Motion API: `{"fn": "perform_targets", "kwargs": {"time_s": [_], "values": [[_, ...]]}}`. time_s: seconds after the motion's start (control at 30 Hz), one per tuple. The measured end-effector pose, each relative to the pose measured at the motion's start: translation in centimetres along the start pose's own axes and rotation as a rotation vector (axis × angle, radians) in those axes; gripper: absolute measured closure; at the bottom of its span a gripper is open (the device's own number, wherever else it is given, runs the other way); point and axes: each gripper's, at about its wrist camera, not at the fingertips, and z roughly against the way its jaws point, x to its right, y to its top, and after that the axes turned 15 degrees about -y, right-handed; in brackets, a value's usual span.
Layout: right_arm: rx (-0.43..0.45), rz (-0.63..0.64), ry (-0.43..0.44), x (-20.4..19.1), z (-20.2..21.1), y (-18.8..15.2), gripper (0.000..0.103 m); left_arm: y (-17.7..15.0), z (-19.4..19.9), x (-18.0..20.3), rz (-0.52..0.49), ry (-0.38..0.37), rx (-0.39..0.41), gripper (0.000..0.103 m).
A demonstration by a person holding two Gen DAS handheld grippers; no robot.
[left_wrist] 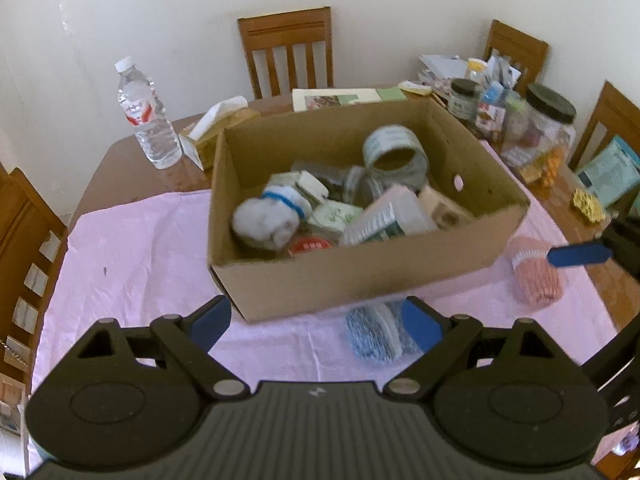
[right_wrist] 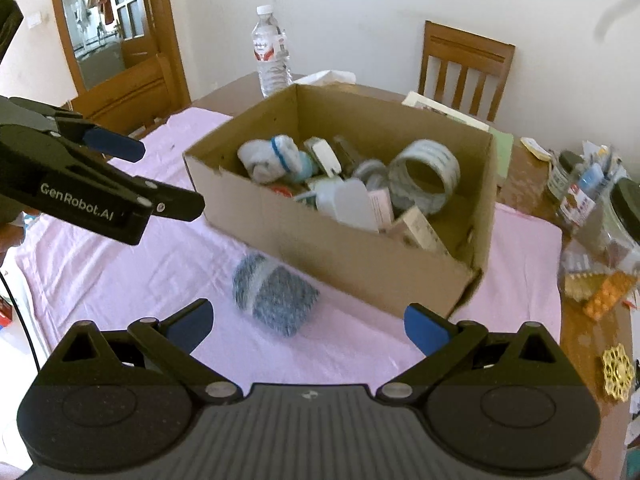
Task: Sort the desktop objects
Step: 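Withdraw both tools from the box toward the grey and pink knit socks, then grasp the grey knit sock with the left tool while the right grasps the pink knit sock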
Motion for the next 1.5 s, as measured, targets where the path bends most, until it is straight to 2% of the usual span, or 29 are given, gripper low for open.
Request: {"fn": "perform_targets", "kwargs": {"time_s": [0.1, 0.33, 0.53, 0.67, 0.8, 0.93, 1.1, 1.5], "values": [[-0.002, -0.001, -0.022, 0.1, 0.2, -1.2, 0.0, -1.3, -0.9, 0.3, 0.005, -0.01, -0.025, 0.011], [-0.057, -0.07, -0.08, 1.4, 0.0, -4.0, 0.0, -3.7, -3.9, 0.4, 0.116, -0.075, -0.071, 0.011], [-0.132, -0.145, -0.144, 3.1, -0.9, -6.7, 0.0, -4.8, -6.6, 1.7, 0.1, -0.085, -0.124, 0.011], [-0.168, -0.145, -0.193, 4.3, -1.9, -8.3, 0.0, -5.2, -7.8, 2.2, 0.12, -0.093, -0.144, 0.011], [-0.198, -0.133, -0.201, 5.7, -2.9, -9.8, 0.0, -5.5, -9.0, 2.6, 0.142, -0.085, -0.155, 0.011], [-0.221, -0.112, -0.205, 6.8, -4.0, -10.7, 0.0, -5.8, -10.0, 2.6, 0.191, -0.074, -0.163, 0.01], [-0.224, -0.079, -0.195, 7.9, -5.1, -11.2, 0.0, -5.5, -10.8, 3.2, 0.187, -0.032, -0.151, 0.004], [-0.169, 0.046, -0.064, 11.2, -8.8, -8.5, 0.0, -4.2, -12.2, 3.8, 0.232, 0.022, -0.127, 0.001]]}}
